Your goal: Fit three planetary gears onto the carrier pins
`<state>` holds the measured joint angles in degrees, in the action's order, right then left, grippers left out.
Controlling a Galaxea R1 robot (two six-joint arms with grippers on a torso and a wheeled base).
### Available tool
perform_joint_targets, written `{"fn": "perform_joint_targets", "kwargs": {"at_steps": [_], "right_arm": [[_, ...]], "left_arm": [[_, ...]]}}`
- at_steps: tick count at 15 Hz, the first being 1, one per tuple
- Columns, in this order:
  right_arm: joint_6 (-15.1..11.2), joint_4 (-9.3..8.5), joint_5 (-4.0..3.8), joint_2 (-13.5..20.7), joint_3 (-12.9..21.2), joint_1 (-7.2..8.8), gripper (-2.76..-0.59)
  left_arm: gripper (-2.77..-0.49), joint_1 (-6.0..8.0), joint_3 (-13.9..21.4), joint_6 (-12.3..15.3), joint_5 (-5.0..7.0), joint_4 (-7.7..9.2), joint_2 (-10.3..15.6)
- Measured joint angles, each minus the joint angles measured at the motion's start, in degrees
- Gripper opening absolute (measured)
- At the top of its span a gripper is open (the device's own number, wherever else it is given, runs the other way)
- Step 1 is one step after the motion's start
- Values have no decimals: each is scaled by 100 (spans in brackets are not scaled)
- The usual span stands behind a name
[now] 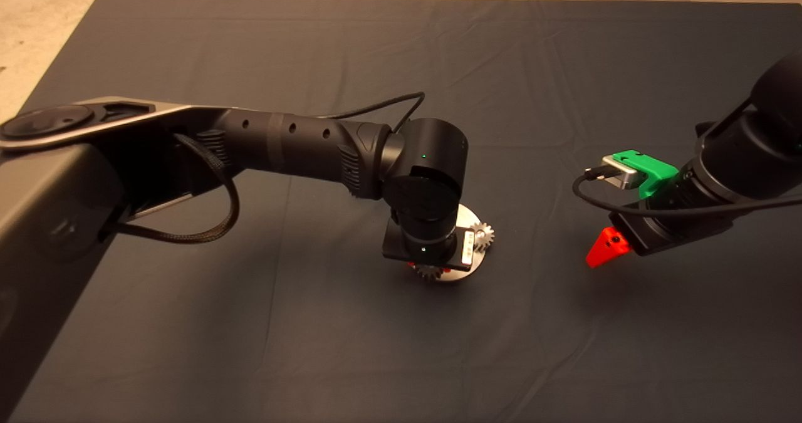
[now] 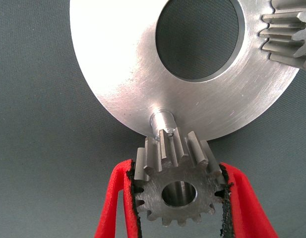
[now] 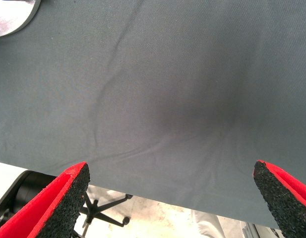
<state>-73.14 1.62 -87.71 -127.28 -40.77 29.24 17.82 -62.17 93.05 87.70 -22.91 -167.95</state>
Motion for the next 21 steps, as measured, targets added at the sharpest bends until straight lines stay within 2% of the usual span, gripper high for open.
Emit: {"fn": "perform_joint_targets", "kwargs": {"at_steps": [4,7,10,14,18,21], "right_arm": [[0,0,0,-1,0,0,-89],[0,0,0,-4,0,0,-89],[0,0,1,-6,0,-1,-89],[0,0,0,-6,0,0,-89],[0,0,0,-6,0,0,-89],[0,0,0,-6,0,0,-89]], "left_arm": [[-266,0,-17,-90,-5,-5,0],[-266,28,-120,-322,-24,-49,-5],[-266,23,-205,-430,-33,-88,-7],[-266,23,-224,-491,-30,-88,-18],[-266,-71,-251,-505,-33,-134,-16],[-266,-73,-257,-505,-35,-138,-16]]}}
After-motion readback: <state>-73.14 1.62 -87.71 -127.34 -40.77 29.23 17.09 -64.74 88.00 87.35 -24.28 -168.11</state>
